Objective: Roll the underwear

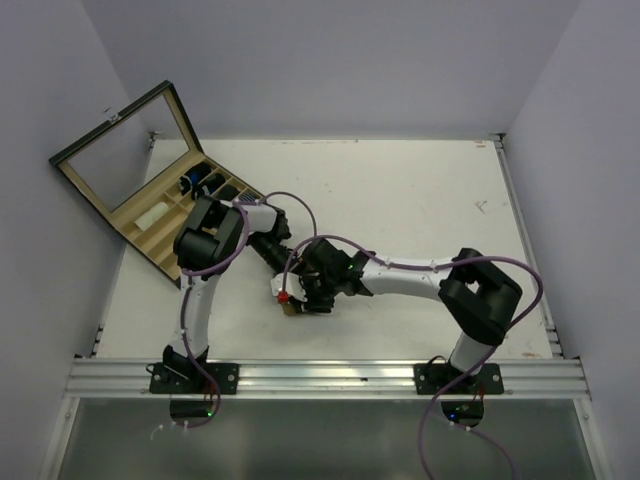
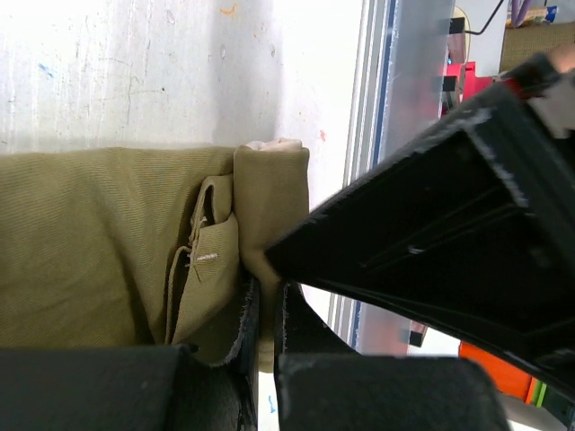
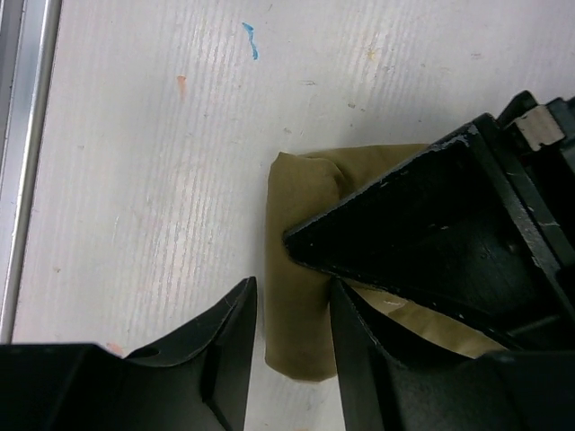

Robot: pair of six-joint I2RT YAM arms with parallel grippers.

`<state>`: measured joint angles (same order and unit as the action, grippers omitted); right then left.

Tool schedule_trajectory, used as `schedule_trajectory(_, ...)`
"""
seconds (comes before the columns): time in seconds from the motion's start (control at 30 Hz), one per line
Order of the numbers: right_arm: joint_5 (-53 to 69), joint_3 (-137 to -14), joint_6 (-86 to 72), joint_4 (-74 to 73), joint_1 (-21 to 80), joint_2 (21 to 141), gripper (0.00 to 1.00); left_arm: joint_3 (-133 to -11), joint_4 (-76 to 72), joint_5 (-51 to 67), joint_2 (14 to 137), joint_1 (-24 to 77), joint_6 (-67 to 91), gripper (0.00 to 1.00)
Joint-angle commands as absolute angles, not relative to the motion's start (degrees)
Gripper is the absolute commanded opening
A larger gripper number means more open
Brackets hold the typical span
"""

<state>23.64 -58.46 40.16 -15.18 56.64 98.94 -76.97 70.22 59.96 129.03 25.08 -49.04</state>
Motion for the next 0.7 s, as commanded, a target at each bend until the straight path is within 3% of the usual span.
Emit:
schedule_trajectory(0.0,24.88,-57.05,41.31,-12.14,56.87,100.89,0.41,-74.88,56.16,40.25,133.42,24.52,-54.76,0.01)
schedule_trajectory(0.13,24.52,-55.99,41.22,-10.64,56.87,103.01,0.26,-73.74,54.76,39.9,132.54,24.61,-53.8,0.03)
schedule_trajectory(0.17,24.7,-55.81,41.13,-10.29,56.87,103.27,0.17,-73.39,54.06,39.38,131.76,24.61,-53.35,0.04)
schedule_trajectory(0.27,25.84,-55.63,40.87,-11.42,56.87,103.97,0.0,-72.69,53.88,39.29,129.13,24.43,-53.17,0.16)
schedule_trajectory(0.5,31.02,-58.96,42.01,-20.12,56.43,107.84,0.0,-74.7,55.8,40.6,117.87,21.28,-51.59,0.43)
schedule_trajectory(0.67,37.16,-62.74,40.35,-26.01,54.67,110.91,0.0,-81.11,56.61,42.27,110.14,13.9,-49.66,0.47)
